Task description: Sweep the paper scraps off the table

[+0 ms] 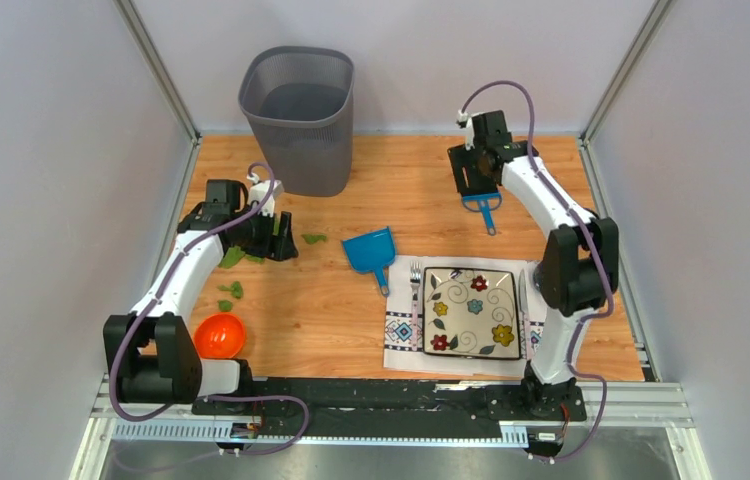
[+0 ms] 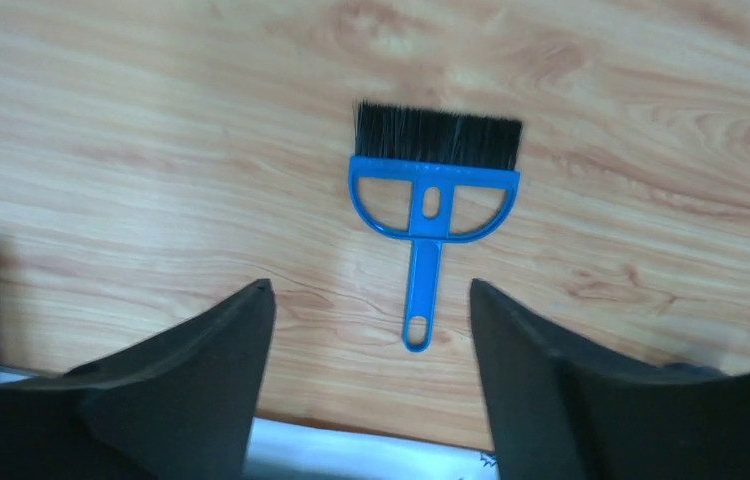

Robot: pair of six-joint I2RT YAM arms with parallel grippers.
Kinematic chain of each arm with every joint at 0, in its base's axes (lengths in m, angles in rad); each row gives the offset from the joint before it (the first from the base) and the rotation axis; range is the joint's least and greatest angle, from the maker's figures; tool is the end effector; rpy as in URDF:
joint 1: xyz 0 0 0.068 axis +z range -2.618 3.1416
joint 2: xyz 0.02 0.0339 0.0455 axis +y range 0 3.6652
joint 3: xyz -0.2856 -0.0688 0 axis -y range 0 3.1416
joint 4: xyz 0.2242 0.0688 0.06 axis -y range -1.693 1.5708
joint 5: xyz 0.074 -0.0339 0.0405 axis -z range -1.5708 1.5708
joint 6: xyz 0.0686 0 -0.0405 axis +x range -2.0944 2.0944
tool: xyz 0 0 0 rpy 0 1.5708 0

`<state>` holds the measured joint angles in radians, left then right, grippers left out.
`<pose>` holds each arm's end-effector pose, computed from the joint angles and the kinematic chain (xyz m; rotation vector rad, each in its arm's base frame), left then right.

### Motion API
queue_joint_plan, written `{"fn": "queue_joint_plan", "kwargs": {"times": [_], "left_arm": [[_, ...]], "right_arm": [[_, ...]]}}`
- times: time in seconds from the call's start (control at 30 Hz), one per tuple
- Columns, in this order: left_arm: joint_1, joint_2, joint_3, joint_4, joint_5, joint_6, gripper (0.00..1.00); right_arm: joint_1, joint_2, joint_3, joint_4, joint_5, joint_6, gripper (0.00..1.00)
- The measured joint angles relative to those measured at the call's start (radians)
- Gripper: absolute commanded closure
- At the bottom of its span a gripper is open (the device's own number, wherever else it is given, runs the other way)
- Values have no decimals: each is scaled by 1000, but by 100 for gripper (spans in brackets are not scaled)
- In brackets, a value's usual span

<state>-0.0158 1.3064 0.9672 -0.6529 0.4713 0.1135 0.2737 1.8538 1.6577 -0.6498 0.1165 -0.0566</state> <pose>0.2501 -0.0351 0.2580 0.3383 2.4720 -0.5607 0.4119 0.1074 0.2965 -0.3435 2.3849 -0.0407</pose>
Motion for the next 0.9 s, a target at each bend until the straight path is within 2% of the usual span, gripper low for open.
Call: {"fn": "queue_joint_plan", "kwargs": {"times": [0.03, 0.3, 0.47, 0.7, 0.8, 0.9], "left_arm": [[0, 4, 0, 0, 3, 0, 23], [0, 13, 0, -1, 18, -3, 23], [0, 18, 0, 0, 21, -3, 25], [0, 42, 4, -1, 36, -13, 25], [0, 42, 5, -1, 45, -19, 25], [0, 43, 8, -1, 48, -22, 25]], "right_arm": [[-17, 35, 4, -18, -15, -37, 38], [-39, 330, 216, -192, -129, -214, 39], [-63, 371, 252, -240, -144, -254, 48], [-76, 461, 306, -252, -153, -267, 49], [-76, 478, 314, -249, -159, -272, 61], [-69, 496, 338, -254, -138, -267, 82]]}}
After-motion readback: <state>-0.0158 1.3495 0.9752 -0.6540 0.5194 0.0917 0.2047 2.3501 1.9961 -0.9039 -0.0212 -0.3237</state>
